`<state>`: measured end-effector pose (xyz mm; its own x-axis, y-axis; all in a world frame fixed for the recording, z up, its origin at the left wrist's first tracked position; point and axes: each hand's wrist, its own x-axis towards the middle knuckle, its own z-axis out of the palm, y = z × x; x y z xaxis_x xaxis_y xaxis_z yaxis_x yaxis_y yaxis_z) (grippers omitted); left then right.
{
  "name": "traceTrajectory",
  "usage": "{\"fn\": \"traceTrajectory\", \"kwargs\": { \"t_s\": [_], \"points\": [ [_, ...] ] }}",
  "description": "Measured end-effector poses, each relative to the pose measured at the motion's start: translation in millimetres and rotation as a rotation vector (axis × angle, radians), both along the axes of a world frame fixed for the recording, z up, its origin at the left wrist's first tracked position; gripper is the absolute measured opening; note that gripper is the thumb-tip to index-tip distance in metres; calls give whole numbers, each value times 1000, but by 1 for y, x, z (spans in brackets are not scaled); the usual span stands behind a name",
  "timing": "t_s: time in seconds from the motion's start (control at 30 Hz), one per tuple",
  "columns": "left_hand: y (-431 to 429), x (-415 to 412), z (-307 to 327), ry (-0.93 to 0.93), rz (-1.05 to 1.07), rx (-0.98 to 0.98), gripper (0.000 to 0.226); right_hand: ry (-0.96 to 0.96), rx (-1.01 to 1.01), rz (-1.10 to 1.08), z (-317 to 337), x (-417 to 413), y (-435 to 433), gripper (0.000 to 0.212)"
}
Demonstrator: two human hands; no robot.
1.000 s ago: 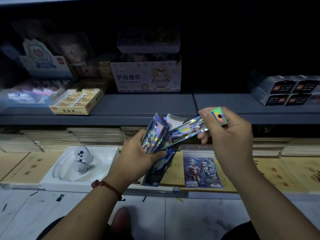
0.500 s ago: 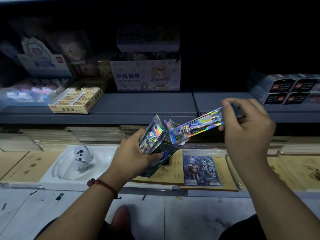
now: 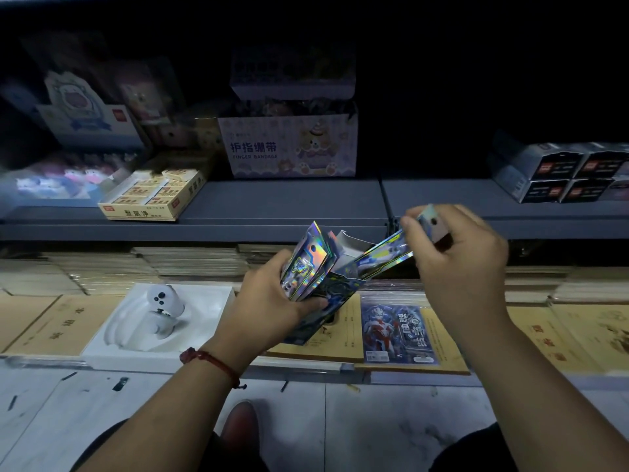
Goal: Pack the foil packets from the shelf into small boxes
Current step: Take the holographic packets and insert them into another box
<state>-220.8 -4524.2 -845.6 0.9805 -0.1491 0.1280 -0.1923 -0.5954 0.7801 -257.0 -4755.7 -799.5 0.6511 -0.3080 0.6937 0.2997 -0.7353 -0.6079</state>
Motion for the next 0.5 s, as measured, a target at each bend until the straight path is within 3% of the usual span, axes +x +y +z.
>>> {"fn": "traceTrajectory", "kwargs": {
  "t_s": [0.13,0.5],
  "points": [
    [-3,-2,1,6,-22,-15,55,366,79,129,-9,1,10,19],
    [-4,-5,2,-18,-57,-18,52,246,196,179,-17,6,16,35]
  ]
}}
